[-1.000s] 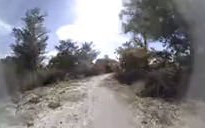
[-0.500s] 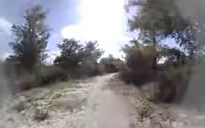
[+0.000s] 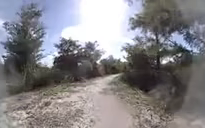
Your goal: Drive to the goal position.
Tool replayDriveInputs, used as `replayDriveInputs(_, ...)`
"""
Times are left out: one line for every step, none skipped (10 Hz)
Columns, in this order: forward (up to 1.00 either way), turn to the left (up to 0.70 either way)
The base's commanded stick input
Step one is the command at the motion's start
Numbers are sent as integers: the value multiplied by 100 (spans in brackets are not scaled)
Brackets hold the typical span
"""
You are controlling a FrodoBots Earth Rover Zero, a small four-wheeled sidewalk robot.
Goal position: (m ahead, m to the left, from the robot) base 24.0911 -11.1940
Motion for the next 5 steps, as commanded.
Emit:
replayDriveInputs(85,0)
replayDriveInputs(85,0)
replayDriveInputs(85,0)
replayDriveInputs(85,0)
replayDriveInputs(85,0)
